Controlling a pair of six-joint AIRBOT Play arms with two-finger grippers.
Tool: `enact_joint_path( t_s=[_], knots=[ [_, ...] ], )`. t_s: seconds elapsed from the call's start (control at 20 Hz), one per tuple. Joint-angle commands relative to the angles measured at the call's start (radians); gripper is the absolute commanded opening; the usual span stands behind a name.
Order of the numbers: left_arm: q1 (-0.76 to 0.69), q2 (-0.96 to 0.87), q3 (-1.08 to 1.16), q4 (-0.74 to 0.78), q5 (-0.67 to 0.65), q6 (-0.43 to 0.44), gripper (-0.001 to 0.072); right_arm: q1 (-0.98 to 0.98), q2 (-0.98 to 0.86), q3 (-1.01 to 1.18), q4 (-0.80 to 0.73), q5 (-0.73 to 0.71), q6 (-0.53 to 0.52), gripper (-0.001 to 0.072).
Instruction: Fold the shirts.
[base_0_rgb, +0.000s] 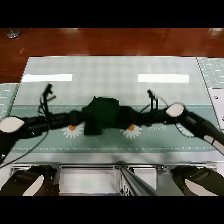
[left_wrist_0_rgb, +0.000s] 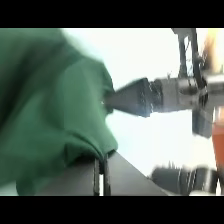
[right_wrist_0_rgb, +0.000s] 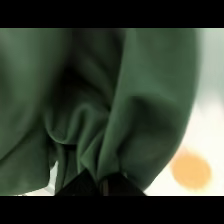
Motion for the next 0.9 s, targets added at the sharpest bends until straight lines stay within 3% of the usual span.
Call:
enact_joint_path(
  t_s=[0.0, 0.1, 0.2, 0.3, 0.5, 0.7, 0.85],
  knots=[
    [0.188, -0.001, 0.315, -0.002, 0.01, 0.014, 0.003, -0.121, 0.064, 0.415, -0.196, 0.135, 0.067, 0.0027],
    [0.312, -0.003, 0.55, 0.035, 0.018, -0.004, 0.0029, -0.174, 0.108, 0.707, -0.297, 0.224, 0.094, 0.0028],
    [0.419, 0.003, 0.756, 0.121, -0.013, -0.096, 0.0029, -0.183, 0.163, 0.953, -0.409, 0.386, 0.095, 0.0027],
    [0.506, 0.017, 0.935, 0.205, -0.079, -0.143, 0.0029, -0.175, 0.251, 1.068, -0.472, 0.523, 0.085, 0.0028],
    [0.53, 0.105, 1.116, 0.296, -0.112, -0.185, 0.003, -0.175, 0.489, 1.082, -0.57, 0.631, 0.093, 0.0027],
    [0.488, 0.23, 1.145, 0.648, -0.127, -0.241, 0.003, -0.176, 0.645, 1.081, -0.752, 0.742, 0.156, 0.0028],
    [0.367, 0.243, 1.093, 0.778, -0.185, -0.251, 0.003, -0.176, 0.69, 1.007, -0.853, 0.853, 0.208, 0.0028]
  ],
)
